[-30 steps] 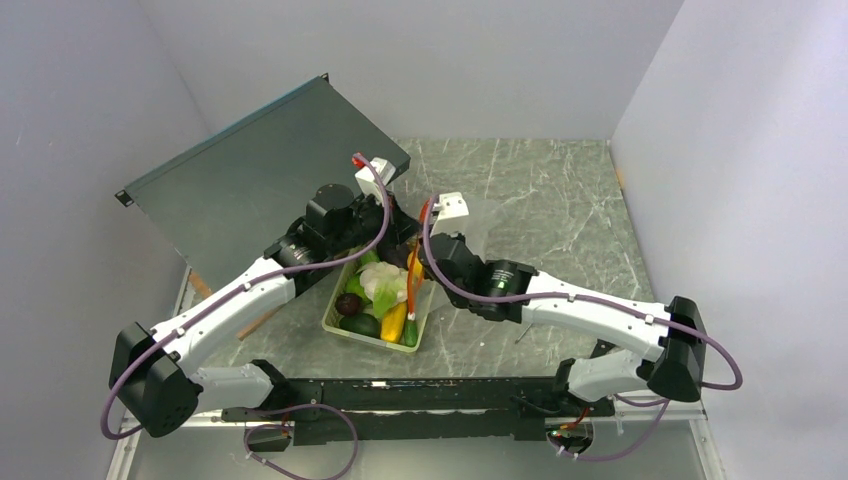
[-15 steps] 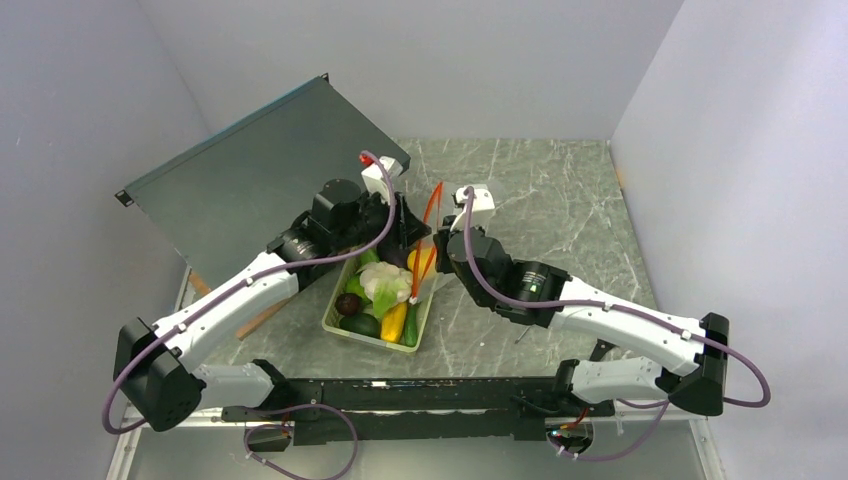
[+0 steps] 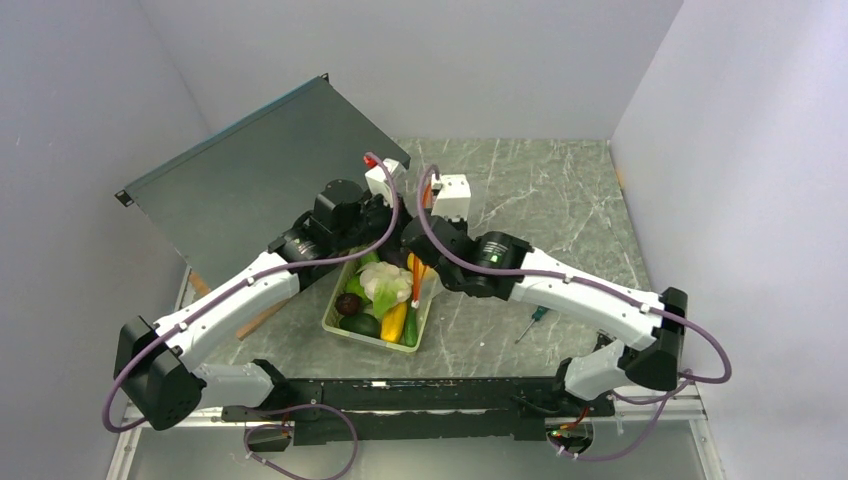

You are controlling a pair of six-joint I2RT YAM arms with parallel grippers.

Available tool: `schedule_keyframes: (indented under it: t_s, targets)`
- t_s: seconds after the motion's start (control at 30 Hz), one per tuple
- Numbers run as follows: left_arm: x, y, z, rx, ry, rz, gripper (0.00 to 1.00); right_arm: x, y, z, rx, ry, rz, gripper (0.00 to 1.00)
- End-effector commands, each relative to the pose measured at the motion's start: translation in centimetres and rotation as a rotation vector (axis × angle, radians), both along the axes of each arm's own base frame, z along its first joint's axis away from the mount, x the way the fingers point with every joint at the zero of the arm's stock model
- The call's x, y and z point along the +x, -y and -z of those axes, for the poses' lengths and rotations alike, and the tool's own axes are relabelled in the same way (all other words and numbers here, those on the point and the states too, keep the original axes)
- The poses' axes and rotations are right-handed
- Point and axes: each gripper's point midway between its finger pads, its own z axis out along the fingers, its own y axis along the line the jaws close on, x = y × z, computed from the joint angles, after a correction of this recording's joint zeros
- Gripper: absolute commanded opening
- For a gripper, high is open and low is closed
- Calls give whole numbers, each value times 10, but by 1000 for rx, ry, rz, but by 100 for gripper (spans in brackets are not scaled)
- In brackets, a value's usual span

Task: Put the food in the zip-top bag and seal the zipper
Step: Open the zipper of the food storage bag.

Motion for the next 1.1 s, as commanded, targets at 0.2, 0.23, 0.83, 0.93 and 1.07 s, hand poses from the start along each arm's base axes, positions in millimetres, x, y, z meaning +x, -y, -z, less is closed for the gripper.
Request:
schedule_keyframes:
  t_s: [0.2, 0.23, 0.83, 0.93, 1.07]
  targets:
    - [-1, 4, -23, -56, 37, 8, 0, 6, 28, 19, -76, 7, 150, 38]
    - [-1, 4, -23, -59, 36, 8, 0, 8, 26, 18, -68, 18, 149, 38]
    - [4, 3, -13, -44, -2, -29, 0, 17, 1, -7, 9, 97, 66, 0]
    - [10, 0, -4, -17, -29, -62, 0, 8, 0, -20, 37, 85, 10, 0]
    - [14, 0, 6, 3, -66, -74, 0, -6, -8, -30, 98, 62, -87, 0]
